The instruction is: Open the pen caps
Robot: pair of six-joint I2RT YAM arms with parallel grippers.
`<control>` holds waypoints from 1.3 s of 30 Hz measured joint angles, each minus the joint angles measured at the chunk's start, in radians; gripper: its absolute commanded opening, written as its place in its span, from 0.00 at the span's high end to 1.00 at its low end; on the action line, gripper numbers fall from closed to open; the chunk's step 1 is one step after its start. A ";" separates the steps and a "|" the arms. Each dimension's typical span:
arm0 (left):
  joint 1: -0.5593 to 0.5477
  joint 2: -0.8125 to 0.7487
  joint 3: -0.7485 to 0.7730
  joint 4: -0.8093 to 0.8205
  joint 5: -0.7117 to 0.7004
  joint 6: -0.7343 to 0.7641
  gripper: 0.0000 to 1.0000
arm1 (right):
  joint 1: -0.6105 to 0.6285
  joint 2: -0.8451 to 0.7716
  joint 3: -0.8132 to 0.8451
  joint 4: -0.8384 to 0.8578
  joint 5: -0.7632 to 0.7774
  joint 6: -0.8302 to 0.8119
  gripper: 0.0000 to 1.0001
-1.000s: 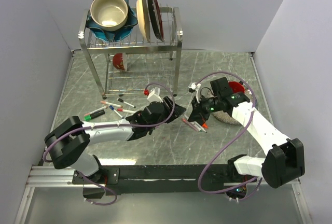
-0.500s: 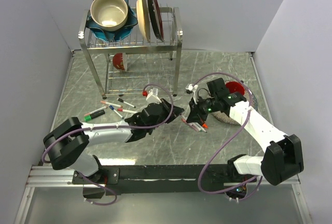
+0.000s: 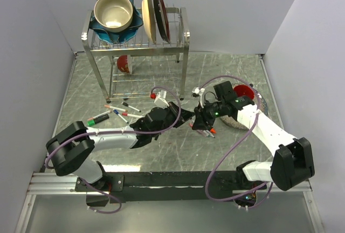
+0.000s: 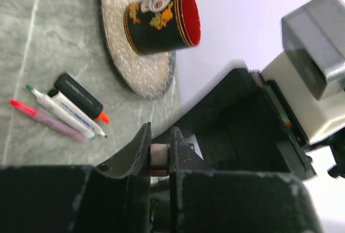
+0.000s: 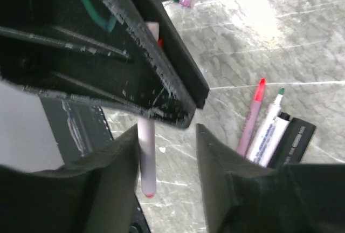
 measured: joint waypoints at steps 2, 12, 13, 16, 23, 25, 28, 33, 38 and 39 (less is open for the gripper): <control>0.000 0.003 -0.002 0.010 -0.004 0.005 0.99 | 0.004 0.004 0.000 0.000 -0.014 0.004 1.00; 0.071 -0.241 -0.145 -0.072 -0.015 -0.063 0.99 | 0.103 0.042 0.029 0.119 -0.090 0.000 1.00; 0.080 -0.268 -0.154 -0.087 -0.016 -0.067 0.99 | 0.115 0.048 0.037 0.136 -0.092 0.000 1.00; 0.109 -0.362 -0.191 -0.138 -0.012 -0.090 0.99 | 0.155 0.061 0.056 0.198 -0.090 0.000 1.00; 0.148 -0.421 -0.272 -0.140 0.024 -0.156 0.99 | 0.197 0.106 0.059 0.237 -0.075 -0.005 1.00; 0.164 -0.434 -0.287 -0.140 0.044 -0.166 0.99 | 0.209 0.114 0.059 0.249 -0.069 -0.007 1.00; 0.190 -0.460 -0.299 -0.152 0.065 -0.168 0.99 | 0.224 0.122 0.060 0.281 -0.055 -0.008 1.00; 0.292 -0.523 -0.342 -0.172 0.042 -0.163 0.99 | 0.230 0.132 0.063 0.225 0.016 -0.024 1.00; 0.494 -0.563 -0.433 -0.208 -0.093 -0.164 0.99 | 0.185 0.183 0.016 0.029 0.130 -0.037 1.00; 0.511 -0.566 -0.447 -0.221 -0.096 -0.164 0.99 | 0.191 0.195 0.013 0.006 0.144 -0.038 1.00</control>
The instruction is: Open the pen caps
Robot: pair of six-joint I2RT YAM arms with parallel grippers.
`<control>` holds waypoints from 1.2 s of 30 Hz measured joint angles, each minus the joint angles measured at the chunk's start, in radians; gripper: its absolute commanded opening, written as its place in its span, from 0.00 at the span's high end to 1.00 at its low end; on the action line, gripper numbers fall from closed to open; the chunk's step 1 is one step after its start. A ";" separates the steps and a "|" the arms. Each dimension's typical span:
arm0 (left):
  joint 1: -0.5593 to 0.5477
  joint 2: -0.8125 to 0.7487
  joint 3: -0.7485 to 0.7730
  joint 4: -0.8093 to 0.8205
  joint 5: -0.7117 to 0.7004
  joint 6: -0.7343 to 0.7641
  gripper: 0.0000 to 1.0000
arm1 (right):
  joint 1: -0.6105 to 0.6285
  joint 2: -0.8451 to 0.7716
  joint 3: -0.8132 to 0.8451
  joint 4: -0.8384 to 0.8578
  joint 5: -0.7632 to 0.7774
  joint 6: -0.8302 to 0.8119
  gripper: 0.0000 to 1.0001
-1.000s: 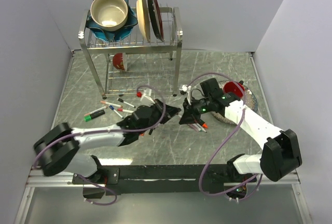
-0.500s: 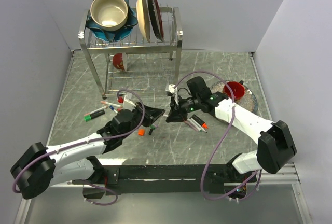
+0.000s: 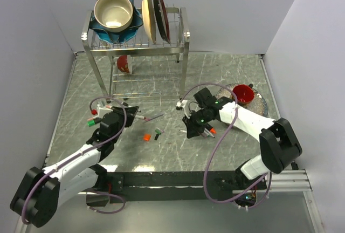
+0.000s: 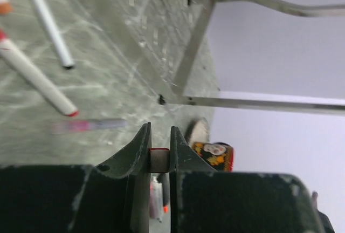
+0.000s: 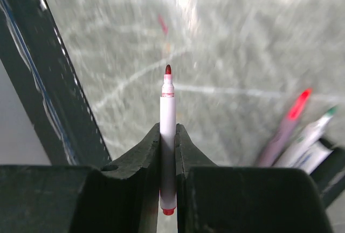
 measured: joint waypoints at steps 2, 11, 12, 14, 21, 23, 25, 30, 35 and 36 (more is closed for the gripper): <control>0.019 -0.010 -0.012 -0.019 0.000 0.001 0.99 | 0.006 0.008 0.000 -0.024 0.025 0.000 1.00; 0.039 -0.145 -0.032 -0.162 0.074 0.138 0.94 | -0.018 0.013 -0.019 0.019 0.213 0.067 0.89; 0.039 -0.163 -0.043 -0.183 0.092 0.159 0.94 | -0.019 0.018 -0.019 0.023 0.224 0.071 0.89; 0.039 -0.194 -0.068 -0.231 0.119 0.196 0.93 | -0.019 0.032 -0.019 0.031 0.242 0.081 0.88; 0.039 -0.175 -0.125 -0.328 0.178 0.283 0.91 | -0.016 0.080 -0.019 0.048 0.297 0.097 0.77; 0.039 -0.135 -0.126 -0.329 0.185 0.298 0.90 | -0.010 0.081 -0.019 0.050 0.312 0.097 0.75; 0.039 -0.084 -0.126 -0.327 0.194 0.317 0.88 | -0.001 0.084 -0.019 0.053 0.325 0.096 0.73; 0.039 0.041 -0.092 -0.260 0.226 0.356 0.84 | 0.016 0.098 -0.019 0.054 0.348 0.095 0.69; 0.039 0.117 -0.063 -0.215 0.254 0.394 0.76 | 0.019 0.102 -0.019 0.055 0.359 0.095 0.69; 0.039 0.126 -0.060 -0.212 0.262 0.398 0.74 | 0.019 0.102 -0.019 0.056 0.360 0.095 0.69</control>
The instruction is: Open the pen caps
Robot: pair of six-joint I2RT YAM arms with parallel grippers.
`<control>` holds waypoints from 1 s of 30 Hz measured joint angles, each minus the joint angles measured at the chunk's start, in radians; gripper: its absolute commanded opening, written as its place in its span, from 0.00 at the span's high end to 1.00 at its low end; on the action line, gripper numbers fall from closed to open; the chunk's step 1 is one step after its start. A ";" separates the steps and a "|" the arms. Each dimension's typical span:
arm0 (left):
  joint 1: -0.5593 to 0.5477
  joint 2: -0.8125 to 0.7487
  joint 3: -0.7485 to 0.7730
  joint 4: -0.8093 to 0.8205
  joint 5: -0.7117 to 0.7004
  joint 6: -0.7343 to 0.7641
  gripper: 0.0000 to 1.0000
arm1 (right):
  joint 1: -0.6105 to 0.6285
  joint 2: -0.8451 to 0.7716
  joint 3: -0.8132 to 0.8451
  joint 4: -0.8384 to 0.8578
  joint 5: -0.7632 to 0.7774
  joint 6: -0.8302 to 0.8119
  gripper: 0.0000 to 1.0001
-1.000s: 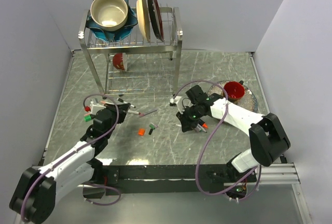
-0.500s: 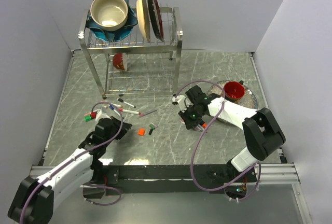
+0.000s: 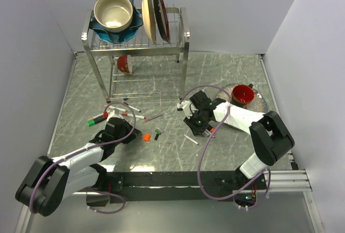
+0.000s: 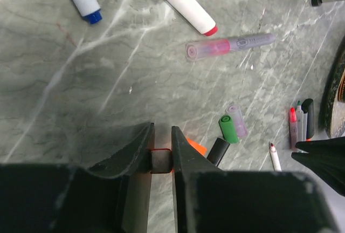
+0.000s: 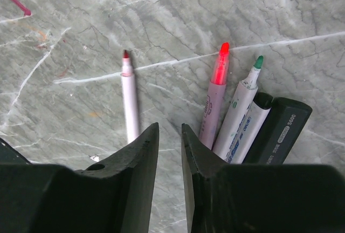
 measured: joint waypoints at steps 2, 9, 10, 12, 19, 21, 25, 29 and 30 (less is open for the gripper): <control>0.000 0.010 0.002 0.007 0.010 0.005 0.72 | 0.000 0.000 0.000 0.000 0.002 0.000 0.68; 0.001 0.024 0.008 0.029 0.062 0.026 0.55 | 0.000 -0.016 0.000 -0.014 -0.037 -0.036 0.64; 0.001 0.029 0.010 0.032 0.070 0.026 0.53 | 0.000 -0.023 0.000 -0.023 -0.061 -0.048 0.60; 0.001 0.034 0.014 0.038 0.087 0.027 0.48 | 0.008 -0.041 0.000 -0.042 -0.107 -0.078 0.56; -0.001 0.002 0.017 0.016 0.119 0.036 0.37 | 0.130 -0.066 -0.001 -0.052 -0.134 -0.132 0.46; -0.002 -0.035 0.017 -0.021 0.121 0.046 0.25 | 0.167 -0.065 -0.003 -0.043 -0.108 -0.132 0.46; -0.002 -0.193 0.010 -0.135 0.108 0.063 0.07 | 0.212 -0.050 -0.016 -0.010 -0.019 -0.122 0.46; -0.002 -0.405 0.005 -0.222 0.074 0.070 0.03 | 0.224 -0.026 -0.029 0.020 0.064 -0.111 0.46; -0.002 -0.442 0.005 -0.238 0.066 0.070 0.01 | 0.225 -0.019 -0.029 0.022 0.079 -0.108 0.47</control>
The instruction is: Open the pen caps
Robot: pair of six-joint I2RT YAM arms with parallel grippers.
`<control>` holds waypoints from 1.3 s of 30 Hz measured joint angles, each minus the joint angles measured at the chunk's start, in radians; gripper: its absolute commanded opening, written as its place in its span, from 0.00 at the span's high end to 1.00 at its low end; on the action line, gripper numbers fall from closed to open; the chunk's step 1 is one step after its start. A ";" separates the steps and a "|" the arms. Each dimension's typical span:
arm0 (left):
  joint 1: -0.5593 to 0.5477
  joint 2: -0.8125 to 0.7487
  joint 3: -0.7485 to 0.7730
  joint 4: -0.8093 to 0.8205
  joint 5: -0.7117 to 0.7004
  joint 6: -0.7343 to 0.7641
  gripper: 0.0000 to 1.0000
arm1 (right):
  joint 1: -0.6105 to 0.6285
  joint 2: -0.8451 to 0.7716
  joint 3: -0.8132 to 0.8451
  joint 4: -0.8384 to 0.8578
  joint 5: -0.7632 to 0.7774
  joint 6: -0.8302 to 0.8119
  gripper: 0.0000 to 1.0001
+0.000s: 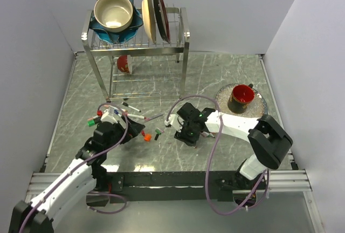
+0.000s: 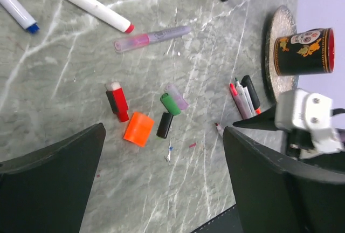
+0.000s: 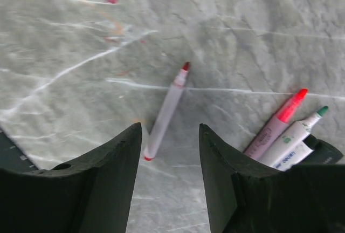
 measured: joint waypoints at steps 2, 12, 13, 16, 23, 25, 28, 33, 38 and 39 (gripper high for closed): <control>0.000 -0.056 0.000 -0.035 -0.017 0.000 0.01 | 0.007 0.014 0.000 0.008 0.030 0.003 0.49; -0.001 -0.079 0.000 -0.115 -0.040 0.000 0.01 | 0.036 0.051 0.000 0.027 0.104 0.027 0.78; -0.001 -0.079 0.000 -0.118 -0.040 0.001 0.01 | 0.035 0.051 0.000 0.027 0.111 0.029 0.79; -0.001 -0.074 0.000 -0.123 -0.040 0.006 0.01 | 0.027 0.050 -0.002 0.036 0.153 0.031 0.79; -0.001 -0.031 0.008 -0.124 -0.039 0.024 0.01 | -0.053 0.029 -0.023 0.059 0.273 0.025 0.57; -0.001 -0.023 0.012 -0.124 -0.039 0.029 0.00 | -0.077 0.010 -0.025 0.058 0.281 0.022 0.55; -0.002 -0.006 0.026 -0.126 -0.039 0.040 0.01 | -0.113 -0.041 -0.025 0.057 0.268 0.018 0.55; -0.011 0.046 0.078 -0.129 -0.039 0.068 0.01 | -0.165 -0.120 -0.025 0.055 0.215 0.019 0.55; -0.029 0.143 0.161 -0.132 -0.040 0.114 0.06 | -0.208 -0.166 -0.025 0.048 0.145 0.023 0.54; -0.036 0.169 0.179 -0.133 -0.042 0.123 0.07 | -0.216 -0.174 -0.025 0.046 0.124 0.023 0.54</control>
